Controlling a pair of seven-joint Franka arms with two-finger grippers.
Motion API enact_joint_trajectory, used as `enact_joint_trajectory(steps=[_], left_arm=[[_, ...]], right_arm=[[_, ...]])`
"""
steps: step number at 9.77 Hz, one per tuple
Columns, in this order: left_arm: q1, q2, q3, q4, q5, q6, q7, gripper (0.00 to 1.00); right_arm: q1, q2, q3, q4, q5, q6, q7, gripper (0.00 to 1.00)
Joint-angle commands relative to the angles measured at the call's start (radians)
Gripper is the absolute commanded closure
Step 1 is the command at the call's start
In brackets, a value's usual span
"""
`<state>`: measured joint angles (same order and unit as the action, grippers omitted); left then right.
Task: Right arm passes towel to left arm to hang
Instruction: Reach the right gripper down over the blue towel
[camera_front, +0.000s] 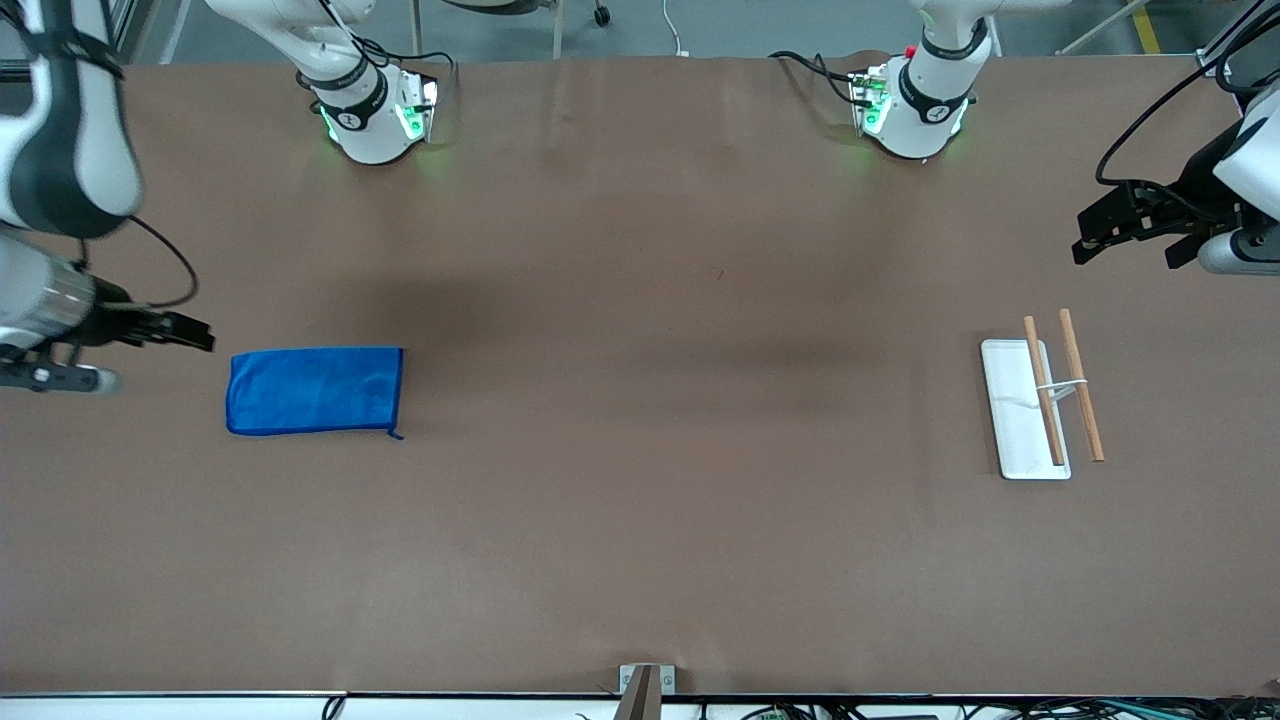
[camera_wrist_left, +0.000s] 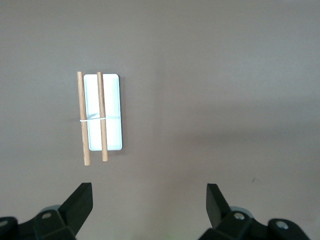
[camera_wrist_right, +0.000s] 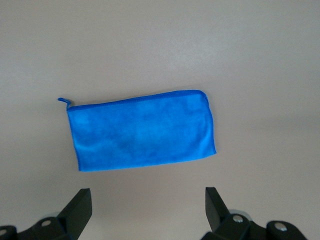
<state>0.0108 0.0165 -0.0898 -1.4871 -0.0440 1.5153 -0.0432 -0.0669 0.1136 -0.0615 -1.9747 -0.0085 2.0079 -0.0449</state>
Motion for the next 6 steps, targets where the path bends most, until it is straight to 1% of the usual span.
enact_joint_trajectory(steps=[1,2,4,6], left_arm=[[0.000,0.022,-0.004,0.002,0.015,-0.010,-0.007,0.00],[0.000,0.022,-0.004,0.001,0.015,-0.010,-0.007,0.00],[0.001,0.020,-0.004,0.001,0.015,-0.010,0.009,0.00],[0.001,0.022,-0.004,0.001,0.015,-0.010,0.009,0.00]], right_arm=[[0.009,-0.029,-0.001,-0.235,-0.010,0.264,-0.007,0.00],[0.010,0.012,-0.001,-0.263,-0.011,0.325,-0.007,0.00],[0.009,0.110,-0.001,-0.271,-0.011,0.438,-0.007,0.00],[0.010,0.173,-0.001,-0.309,-0.011,0.564,-0.007,0.00]])
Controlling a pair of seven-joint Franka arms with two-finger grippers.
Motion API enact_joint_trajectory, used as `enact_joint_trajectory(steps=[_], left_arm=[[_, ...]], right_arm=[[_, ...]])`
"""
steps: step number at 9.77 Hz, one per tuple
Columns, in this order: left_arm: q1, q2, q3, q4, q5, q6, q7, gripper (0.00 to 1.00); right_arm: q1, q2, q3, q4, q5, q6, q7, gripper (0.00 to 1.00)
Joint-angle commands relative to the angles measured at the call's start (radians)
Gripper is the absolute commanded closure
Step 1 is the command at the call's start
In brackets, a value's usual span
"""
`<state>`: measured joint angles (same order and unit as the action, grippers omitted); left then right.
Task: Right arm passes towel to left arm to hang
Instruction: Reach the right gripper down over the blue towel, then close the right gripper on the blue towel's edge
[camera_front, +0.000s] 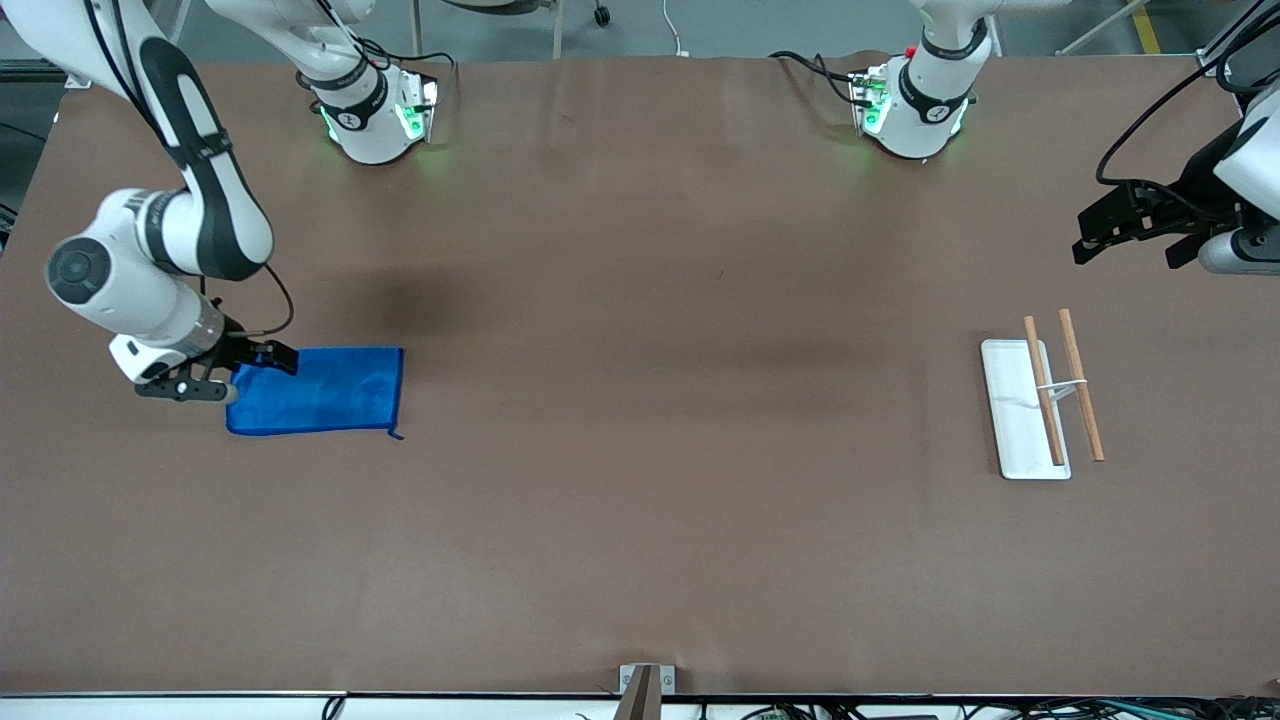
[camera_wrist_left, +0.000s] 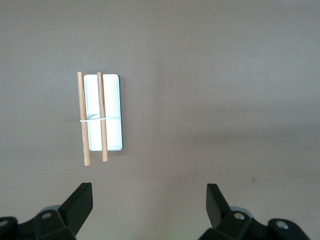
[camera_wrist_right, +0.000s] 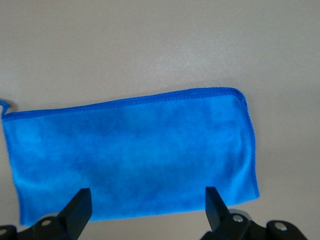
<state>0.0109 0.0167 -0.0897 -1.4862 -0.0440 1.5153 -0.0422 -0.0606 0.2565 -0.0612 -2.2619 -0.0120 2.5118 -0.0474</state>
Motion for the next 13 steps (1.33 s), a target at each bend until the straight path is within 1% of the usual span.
enact_joint_trajectory(steps=[1,3,6,10,11,13], left_arm=[[0.000,0.022,-0.004,0.000,0.015,-0.010,-0.004,0.00],[0.001,0.022,-0.004,0.000,0.015,-0.010,0.001,0.00],[0.001,0.020,-0.005,0.000,0.015,-0.010,0.002,0.00],[0.001,0.020,-0.007,-0.002,0.015,-0.010,0.008,0.00],[0.003,0.020,-0.007,-0.002,0.015,-0.010,0.008,0.00],[0.001,0.020,-0.010,-0.003,0.012,-0.010,0.008,0.00]], right_arm=[[0.004,0.061,-0.002,-0.024,-0.008,0.083,-0.005,0.00],[0.010,0.110,-0.002,-0.024,-0.008,0.126,-0.005,0.00],[0.013,0.124,0.001,-0.041,-0.008,0.134,-0.003,0.03],[0.011,0.150,0.004,-0.042,-0.006,0.150,-0.002,0.14],[0.011,0.150,0.004,-0.041,-0.006,0.148,0.000,0.29],[0.011,0.149,0.006,-0.039,-0.006,0.136,0.003,0.76]])
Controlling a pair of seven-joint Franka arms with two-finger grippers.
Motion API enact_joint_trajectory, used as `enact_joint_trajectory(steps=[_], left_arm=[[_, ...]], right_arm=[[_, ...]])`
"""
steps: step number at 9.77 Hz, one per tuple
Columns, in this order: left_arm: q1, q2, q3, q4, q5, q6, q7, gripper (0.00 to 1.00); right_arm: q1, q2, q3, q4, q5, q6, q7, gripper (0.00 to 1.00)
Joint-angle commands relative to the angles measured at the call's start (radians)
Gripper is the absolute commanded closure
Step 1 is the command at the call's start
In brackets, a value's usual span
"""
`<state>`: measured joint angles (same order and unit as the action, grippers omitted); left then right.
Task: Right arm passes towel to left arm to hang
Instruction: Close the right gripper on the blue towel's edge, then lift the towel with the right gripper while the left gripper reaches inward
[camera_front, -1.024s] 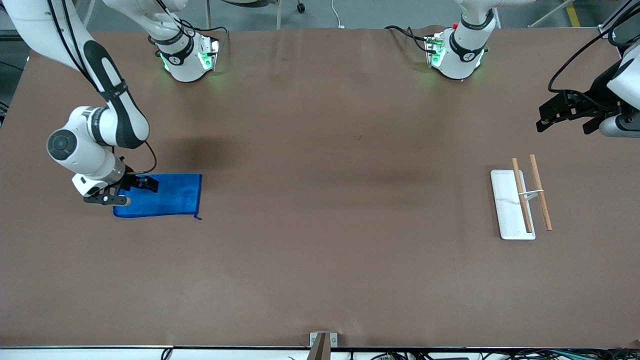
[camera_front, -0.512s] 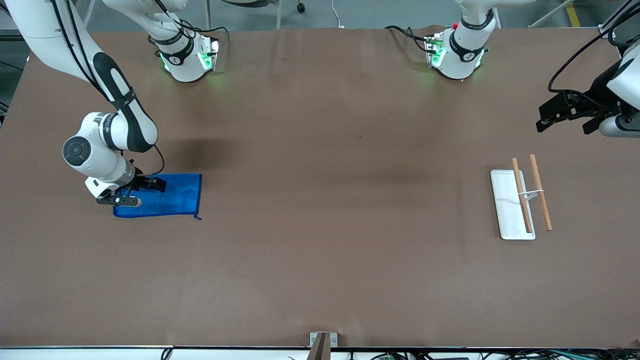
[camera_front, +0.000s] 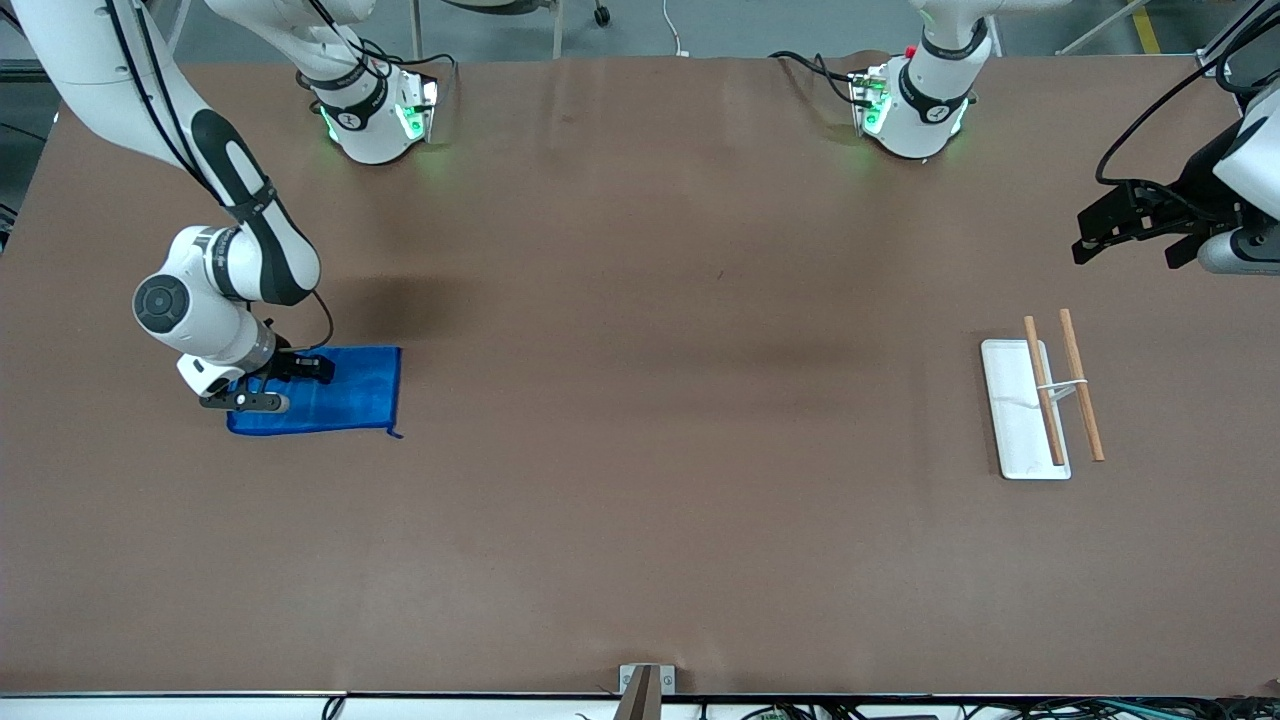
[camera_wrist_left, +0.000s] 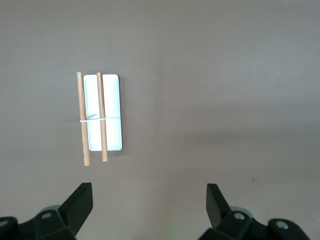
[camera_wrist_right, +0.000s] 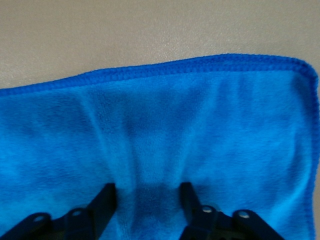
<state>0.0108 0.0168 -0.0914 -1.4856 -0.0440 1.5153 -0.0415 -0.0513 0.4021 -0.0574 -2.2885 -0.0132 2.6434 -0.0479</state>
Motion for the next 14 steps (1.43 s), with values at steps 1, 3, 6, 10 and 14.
enact_joint_trajectory(steps=[1,3,6,10,14], left_arm=[[0.001,0.022,-0.005,-0.004,0.013,-0.010,0.008,0.00],[0.001,0.020,-0.008,-0.004,0.012,-0.010,0.008,0.00],[-0.005,0.020,-0.008,-0.005,0.006,-0.012,0.003,0.00],[-0.011,0.020,-0.008,-0.002,-0.010,-0.013,0.011,0.00],[-0.043,0.043,-0.008,-0.002,-0.100,-0.058,0.043,0.00]], right_arm=[[0.002,0.001,0.004,-0.009,-0.005,-0.003,0.005,0.93],[0.002,-0.005,0.004,0.015,-0.004,-0.069,0.006,1.00],[0.011,-0.058,0.008,0.128,-0.004,-0.329,0.002,1.00],[0.011,-0.205,0.109,0.224,-0.004,-0.587,0.005,1.00],[0.011,-0.273,0.263,0.311,0.227,-0.689,0.002,1.00]])
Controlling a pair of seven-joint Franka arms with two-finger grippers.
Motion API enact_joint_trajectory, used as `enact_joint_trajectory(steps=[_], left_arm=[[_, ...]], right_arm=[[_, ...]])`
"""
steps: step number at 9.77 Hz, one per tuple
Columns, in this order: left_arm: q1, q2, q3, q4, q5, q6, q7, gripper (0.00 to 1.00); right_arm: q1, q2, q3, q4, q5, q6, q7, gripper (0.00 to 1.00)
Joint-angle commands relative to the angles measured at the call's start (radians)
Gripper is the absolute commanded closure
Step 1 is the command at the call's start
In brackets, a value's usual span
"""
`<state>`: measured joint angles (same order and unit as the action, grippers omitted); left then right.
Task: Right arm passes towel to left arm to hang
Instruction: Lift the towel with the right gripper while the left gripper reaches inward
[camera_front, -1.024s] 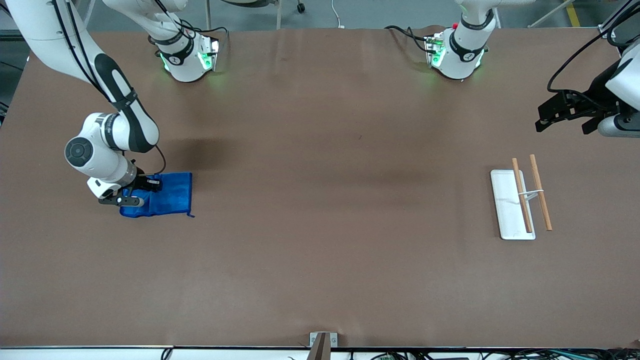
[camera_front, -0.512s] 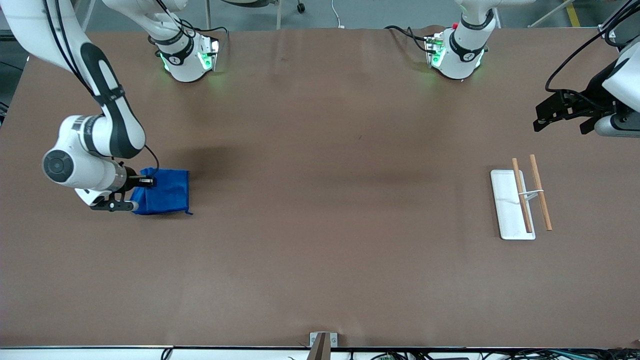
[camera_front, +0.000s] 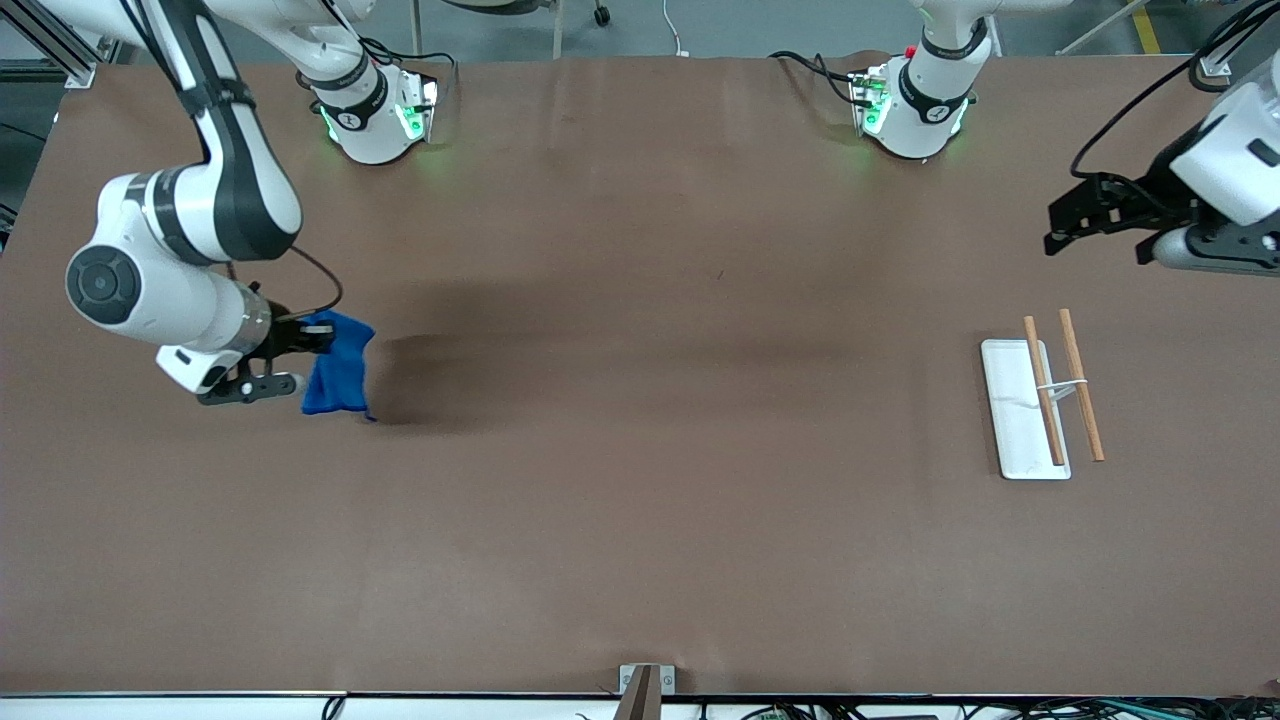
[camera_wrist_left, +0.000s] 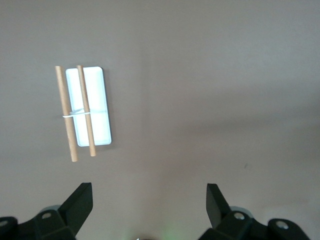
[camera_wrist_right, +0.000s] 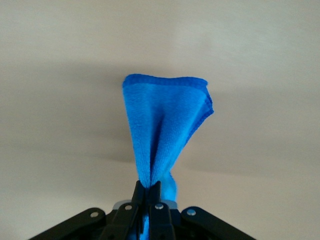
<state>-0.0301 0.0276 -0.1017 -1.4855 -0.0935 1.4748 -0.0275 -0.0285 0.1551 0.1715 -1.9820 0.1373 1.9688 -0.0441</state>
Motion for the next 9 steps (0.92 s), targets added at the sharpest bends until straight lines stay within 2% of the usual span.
enact_joint_trajectory(steps=[1,3,4,6,8,9], left_arm=[[0.010,0.047,0.007,-0.005,-0.169,-0.018,0.037,0.00],[0.009,0.087,0.010,-0.033,-0.349,-0.018,0.075,0.00],[0.012,0.109,0.014,-0.097,-0.477,-0.019,0.142,0.00],[0.001,0.098,0.042,-0.253,-0.638,-0.019,0.277,0.00],[0.009,0.094,0.048,-0.440,-0.885,-0.008,0.316,0.00],[0.003,0.088,0.048,-0.509,-0.941,0.024,0.368,0.00]], right_arm=[[-0.013,-0.028,0.070,0.014,0.158,-0.008,-0.002,1.00],[-0.011,-0.028,0.132,0.026,0.391,0.037,-0.003,1.00],[-0.007,-0.026,0.170,0.026,0.486,0.071,-0.003,1.00],[0.022,-0.025,0.229,0.026,0.678,0.128,-0.003,1.00],[0.041,-0.019,0.293,0.034,0.853,0.165,-0.007,1.00],[0.042,-0.016,0.333,0.040,0.969,0.179,-0.016,1.00]])
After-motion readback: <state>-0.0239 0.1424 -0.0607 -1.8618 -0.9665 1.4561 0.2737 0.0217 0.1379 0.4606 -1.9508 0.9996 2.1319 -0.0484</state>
